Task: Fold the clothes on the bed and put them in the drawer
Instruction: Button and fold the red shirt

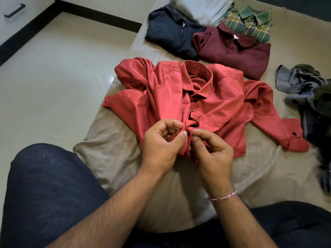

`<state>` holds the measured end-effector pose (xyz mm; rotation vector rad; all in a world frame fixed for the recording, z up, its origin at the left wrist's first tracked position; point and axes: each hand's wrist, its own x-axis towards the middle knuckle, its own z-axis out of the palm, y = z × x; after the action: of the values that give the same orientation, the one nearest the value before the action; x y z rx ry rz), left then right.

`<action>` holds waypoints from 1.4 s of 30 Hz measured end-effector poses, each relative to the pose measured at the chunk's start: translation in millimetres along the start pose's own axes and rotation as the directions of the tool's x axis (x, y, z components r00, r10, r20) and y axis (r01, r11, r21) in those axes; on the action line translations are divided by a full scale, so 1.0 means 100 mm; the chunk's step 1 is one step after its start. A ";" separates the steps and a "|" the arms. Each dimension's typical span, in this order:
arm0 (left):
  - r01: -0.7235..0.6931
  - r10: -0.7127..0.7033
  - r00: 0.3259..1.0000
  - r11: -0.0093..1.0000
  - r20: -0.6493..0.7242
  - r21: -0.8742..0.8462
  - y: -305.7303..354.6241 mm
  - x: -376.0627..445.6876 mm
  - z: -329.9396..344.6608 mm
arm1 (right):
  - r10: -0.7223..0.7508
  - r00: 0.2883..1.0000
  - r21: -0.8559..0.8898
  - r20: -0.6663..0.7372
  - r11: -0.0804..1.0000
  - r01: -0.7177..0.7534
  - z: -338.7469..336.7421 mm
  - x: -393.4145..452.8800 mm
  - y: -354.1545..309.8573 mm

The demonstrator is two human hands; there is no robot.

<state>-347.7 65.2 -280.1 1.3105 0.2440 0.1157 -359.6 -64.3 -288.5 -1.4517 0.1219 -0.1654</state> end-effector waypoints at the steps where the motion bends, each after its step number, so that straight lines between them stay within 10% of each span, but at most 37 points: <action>1: 0.002 -0.002 1.000 1.000 0.003 0.018 0.00 0.01 -0.01 | -0.022 1.000 -0.033 0.016 0.999 0.023 -0.01 0.01 0.00; 21: -0.139 0.128 0.990 0.928 0.054 0.345 0.01 0.01 -0.08 | -0.475 0.834 -0.608 0.282 0.584 0.538 -0.06 0.05 -0.04; 25: -0.132 0.115 0.991 0.937 0.073 0.323 0.03 0.03 -0.09 | -0.327 0.924 -0.506 0.198 0.774 0.382 -0.07 0.07 0.01; 28: -0.077 0.062 0.995 0.979 0.082 0.188 0.05 0.04 -0.08 | 0.032 0.997 -0.113 0.065 0.993 -0.025 0.02 0.04 -0.03; 32: 0.012 -0.014 0.993 1.000 0.117 0.014 0.03 0.04 -0.07 | 0.370 0.923 0.236 0.109 0.892 -0.385 0.05 -0.02 -0.04; 39: 0.110 -0.101 0.990 0.990 0.101 -0.093 0.09 0.18 -0.15 | 0.001 0.973 -0.312 0.229 0.947 0.072 0.00 0.06 -0.03; 42: 0.036 -0.039 0.998 0.997 0.052 0.064 0.13 0.25 -0.19 | -0.010 0.990 -0.331 0.143 0.942 0.058 -0.02 0.10 0.04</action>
<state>-327.6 91.9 -274.9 1.3687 0.2282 0.0415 -350.1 -67.2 -292.6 -1.8007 0.0095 -0.0721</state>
